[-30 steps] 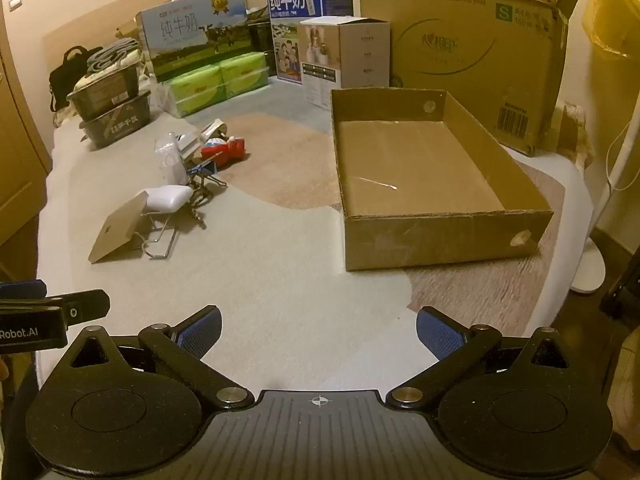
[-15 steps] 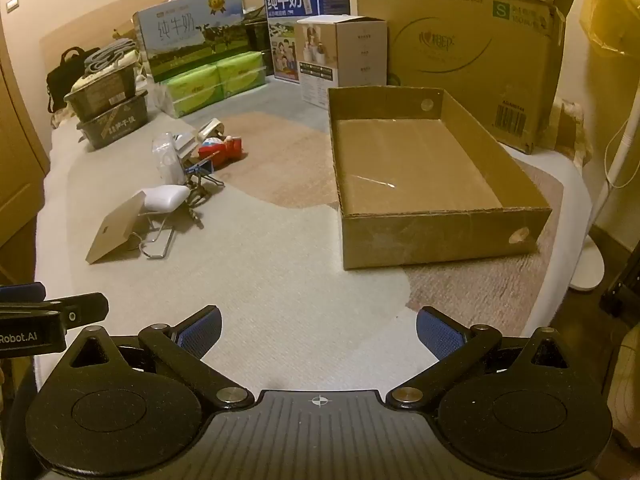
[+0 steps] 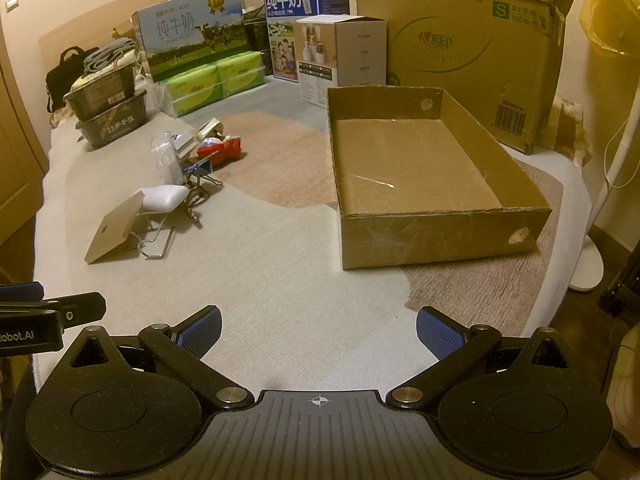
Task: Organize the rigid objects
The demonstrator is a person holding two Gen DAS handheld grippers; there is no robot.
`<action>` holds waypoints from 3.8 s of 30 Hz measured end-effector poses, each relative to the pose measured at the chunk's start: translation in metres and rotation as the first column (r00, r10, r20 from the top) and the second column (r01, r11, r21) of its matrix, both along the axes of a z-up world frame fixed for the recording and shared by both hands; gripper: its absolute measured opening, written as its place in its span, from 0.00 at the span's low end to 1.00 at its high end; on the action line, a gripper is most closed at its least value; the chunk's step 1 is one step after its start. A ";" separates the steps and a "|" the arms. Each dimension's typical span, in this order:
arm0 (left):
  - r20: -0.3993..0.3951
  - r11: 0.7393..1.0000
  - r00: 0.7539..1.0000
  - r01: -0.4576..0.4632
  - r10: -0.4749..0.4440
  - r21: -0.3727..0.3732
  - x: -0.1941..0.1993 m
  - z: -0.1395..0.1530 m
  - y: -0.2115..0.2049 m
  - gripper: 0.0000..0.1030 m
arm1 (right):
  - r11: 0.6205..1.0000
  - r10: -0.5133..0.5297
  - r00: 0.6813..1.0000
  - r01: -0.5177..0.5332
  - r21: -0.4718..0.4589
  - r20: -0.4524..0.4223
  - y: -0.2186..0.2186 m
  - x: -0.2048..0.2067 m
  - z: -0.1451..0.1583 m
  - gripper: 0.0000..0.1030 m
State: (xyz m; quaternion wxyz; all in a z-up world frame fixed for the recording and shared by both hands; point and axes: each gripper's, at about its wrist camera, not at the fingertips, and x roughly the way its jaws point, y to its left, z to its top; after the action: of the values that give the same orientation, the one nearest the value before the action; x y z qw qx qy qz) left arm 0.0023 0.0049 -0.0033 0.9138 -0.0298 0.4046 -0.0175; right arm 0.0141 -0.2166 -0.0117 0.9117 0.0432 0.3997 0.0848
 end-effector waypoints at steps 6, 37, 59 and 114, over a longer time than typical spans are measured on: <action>0.000 1.000 1.000 0.000 0.000 0.001 0.000 0.000 0.000 0.93 | 1.000 -0.001 1.000 0.001 0.000 0.000 0.001 0.000 0.000 1.00; 0.002 1.000 1.000 -0.016 0.016 0.010 0.018 -0.005 0.025 0.93 | 0.999 0.026 1.000 -0.027 0.032 0.013 0.013 0.015 -0.008 1.00; -0.053 0.985 0.987 -0.153 0.149 -0.078 0.111 -0.033 0.091 0.96 | 0.970 0.234 0.968 -0.239 0.041 0.090 0.072 0.070 -0.028 0.99; -0.068 0.998 0.997 0.044 -0.047 -0.039 0.094 -0.051 0.086 0.88 | 0.949 0.312 0.950 -0.313 0.043 0.035 0.083 0.083 -0.068 0.27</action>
State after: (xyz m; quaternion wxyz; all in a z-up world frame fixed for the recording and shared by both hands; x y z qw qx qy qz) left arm 0.0961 0.0907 -0.0546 0.8980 -0.0384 0.4361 -0.0449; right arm 0.0973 -0.1335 -0.0800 0.8909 0.0003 0.3866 0.2383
